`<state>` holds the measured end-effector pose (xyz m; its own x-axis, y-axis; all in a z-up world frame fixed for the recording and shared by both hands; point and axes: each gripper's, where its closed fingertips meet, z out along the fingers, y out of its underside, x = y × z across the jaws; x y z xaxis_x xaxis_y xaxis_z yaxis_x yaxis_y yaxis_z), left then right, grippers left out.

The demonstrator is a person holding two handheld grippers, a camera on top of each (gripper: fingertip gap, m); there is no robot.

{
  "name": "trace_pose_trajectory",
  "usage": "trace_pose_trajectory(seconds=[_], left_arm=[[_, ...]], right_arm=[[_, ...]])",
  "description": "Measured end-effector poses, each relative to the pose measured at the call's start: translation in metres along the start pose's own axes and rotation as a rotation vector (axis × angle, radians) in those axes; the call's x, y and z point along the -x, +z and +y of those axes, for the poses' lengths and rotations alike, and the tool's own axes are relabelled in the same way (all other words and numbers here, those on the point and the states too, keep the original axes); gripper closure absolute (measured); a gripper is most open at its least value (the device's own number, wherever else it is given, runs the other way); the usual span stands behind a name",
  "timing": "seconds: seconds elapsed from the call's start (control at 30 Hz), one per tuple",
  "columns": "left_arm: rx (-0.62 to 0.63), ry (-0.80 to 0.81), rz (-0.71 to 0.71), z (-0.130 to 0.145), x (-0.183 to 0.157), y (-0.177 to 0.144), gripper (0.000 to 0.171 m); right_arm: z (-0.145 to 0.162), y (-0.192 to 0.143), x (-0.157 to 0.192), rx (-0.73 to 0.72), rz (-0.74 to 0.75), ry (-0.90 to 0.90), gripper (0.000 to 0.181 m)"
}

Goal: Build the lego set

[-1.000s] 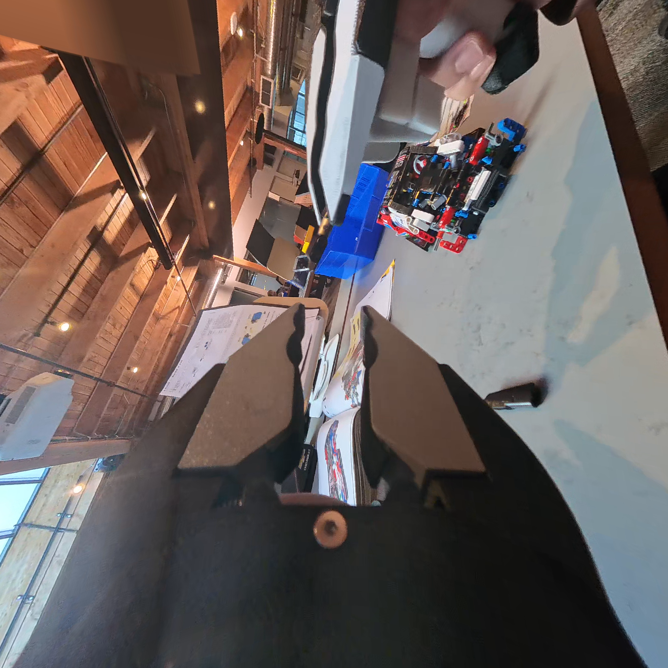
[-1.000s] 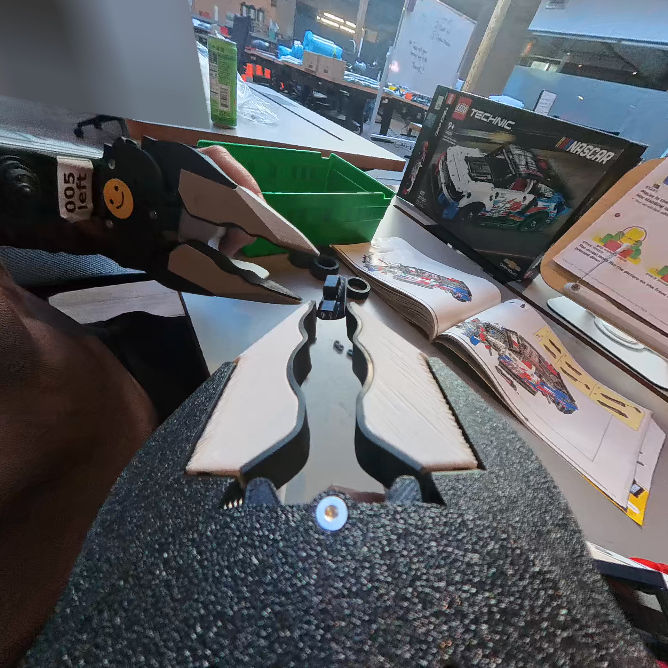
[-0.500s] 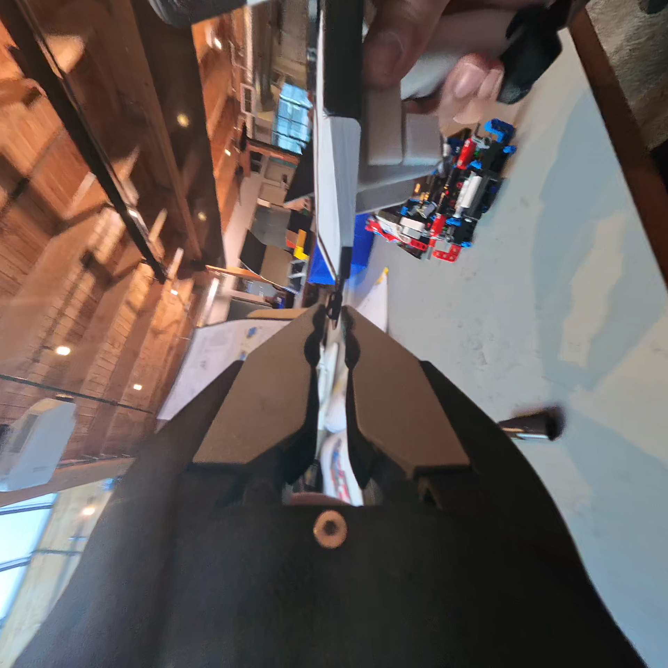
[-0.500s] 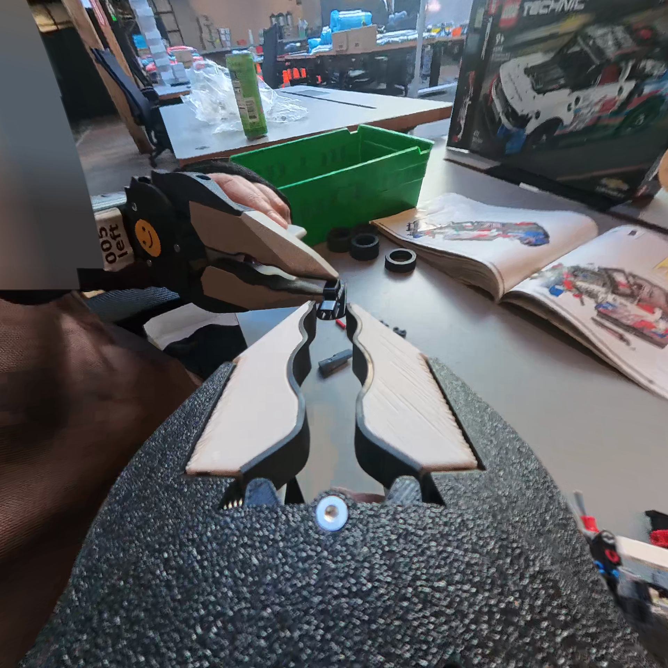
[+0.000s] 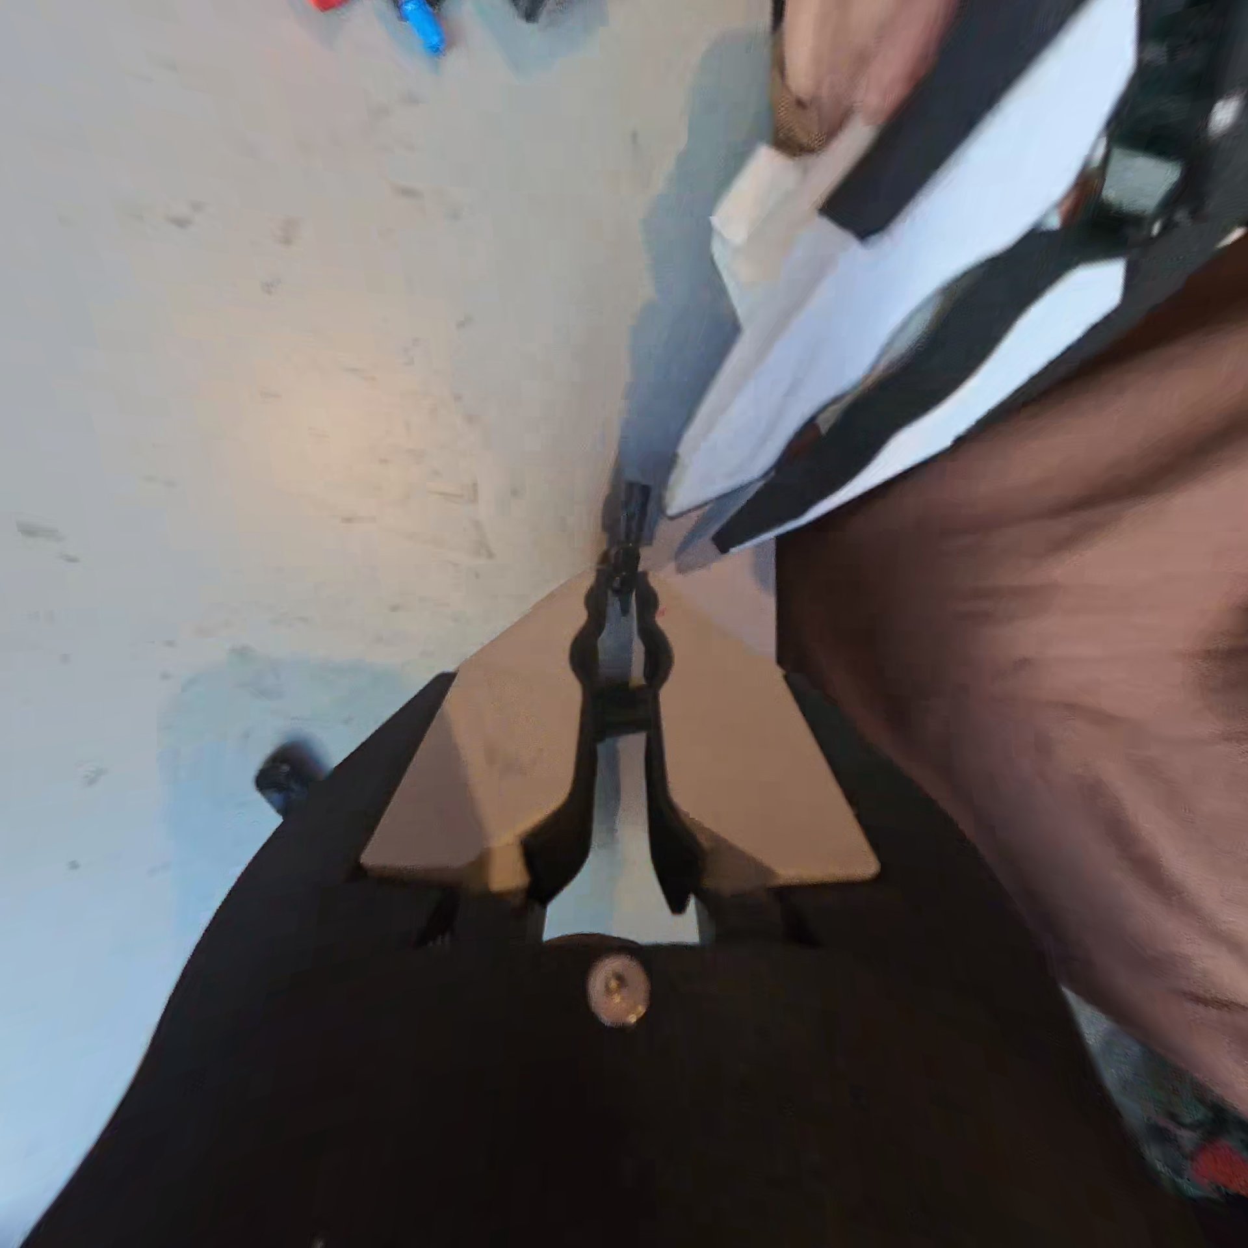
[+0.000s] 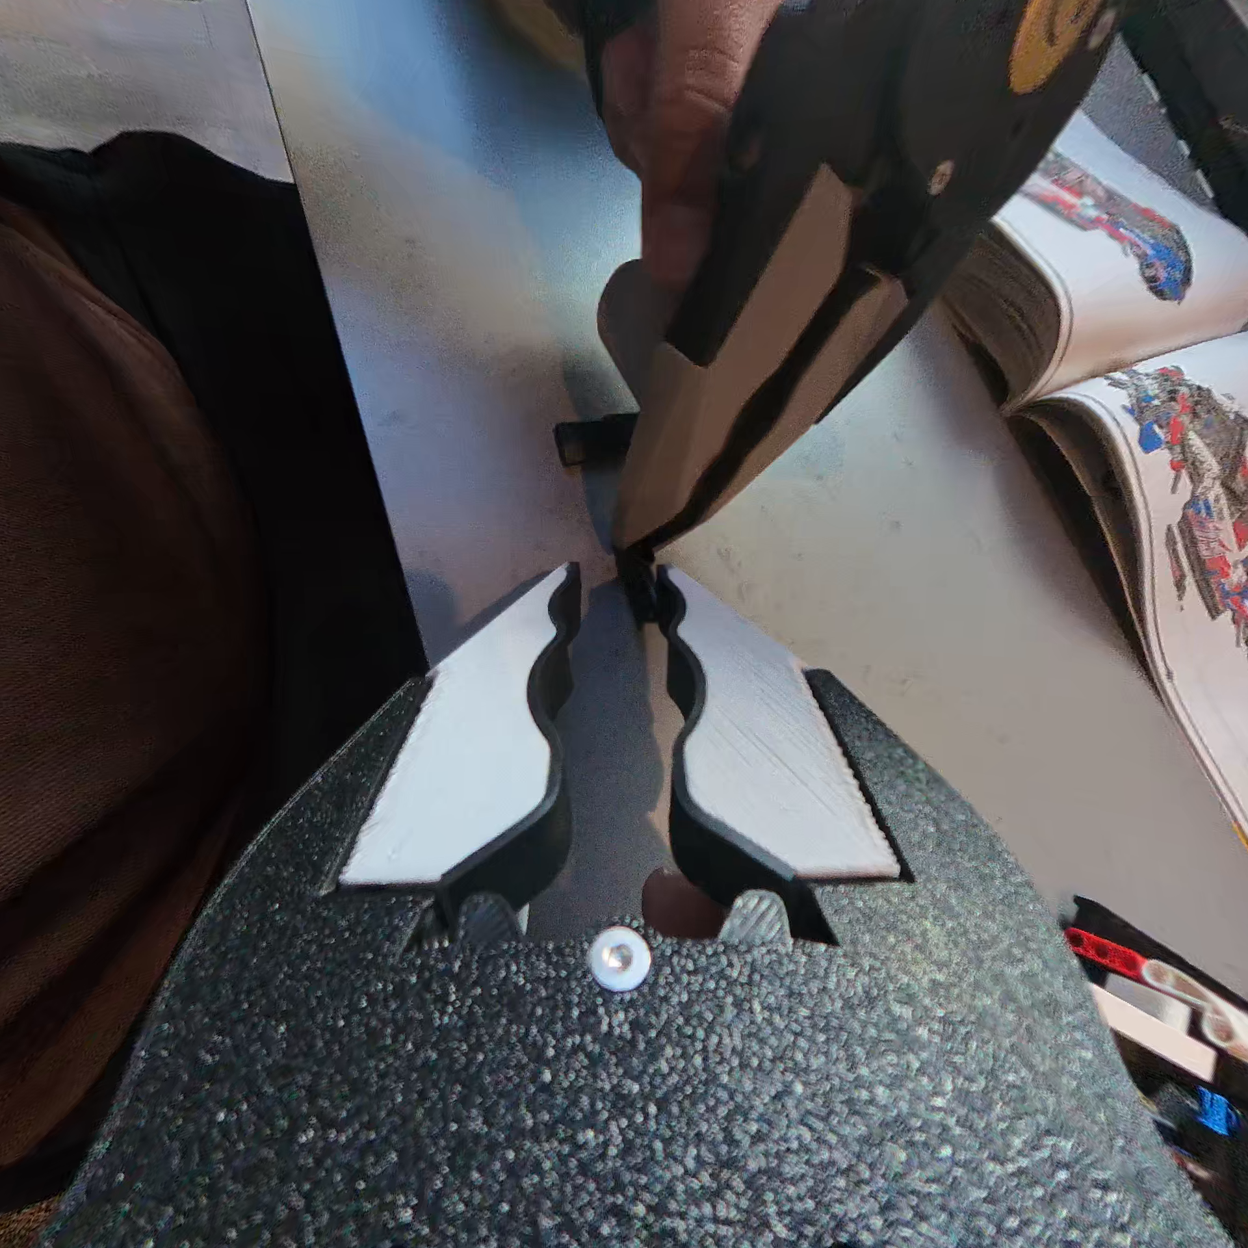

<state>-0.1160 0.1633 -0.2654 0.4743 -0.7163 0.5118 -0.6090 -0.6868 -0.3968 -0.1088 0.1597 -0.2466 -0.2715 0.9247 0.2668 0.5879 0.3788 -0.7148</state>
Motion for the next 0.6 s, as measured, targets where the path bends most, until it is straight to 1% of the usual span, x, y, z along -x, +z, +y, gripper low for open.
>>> trace_pose_trajectory(seconds=[0.13,0.17,0.2,0.23,0.33,0.4,0.47,0.6], left_arm=[[-0.001,-0.069,0.116,-0.003,0.0,0.003,0.166],[0.003,-0.074,0.123,-0.003,0.0,0.003,0.167],[0.008,-0.075,0.12,-0.003,0.001,0.002,0.165],[0.007,-0.076,0.106,-0.003,0.002,-0.001,0.161],[-0.03,-0.064,-0.051,-0.004,0.015,-0.018,0.138],[-0.041,-0.039,-0.126,0.001,0.014,-0.03,0.135],[-0.021,-0.009,-0.207,0.012,0.009,-0.036,0.129],[0.038,0.081,-0.381,0.039,0.008,-0.033,0.118]], right_arm=[[0.011,0.013,-0.003,0.042,-0.016,0.037,0.163],[0.014,0.016,-0.003,0.055,-0.026,0.053,0.163],[0.014,0.018,-0.001,0.047,-0.049,0.071,0.168],[0.013,0.019,0.0,0.042,-0.065,0.089,0.167],[0.013,0.02,0.001,0.035,-0.094,0.129,0.169],[0.014,0.02,0.0,0.034,-0.109,0.152,0.169],[0.014,0.02,0.0,0.034,-0.112,0.166,0.167],[0.014,0.02,-0.002,0.034,-0.102,0.173,0.164]])
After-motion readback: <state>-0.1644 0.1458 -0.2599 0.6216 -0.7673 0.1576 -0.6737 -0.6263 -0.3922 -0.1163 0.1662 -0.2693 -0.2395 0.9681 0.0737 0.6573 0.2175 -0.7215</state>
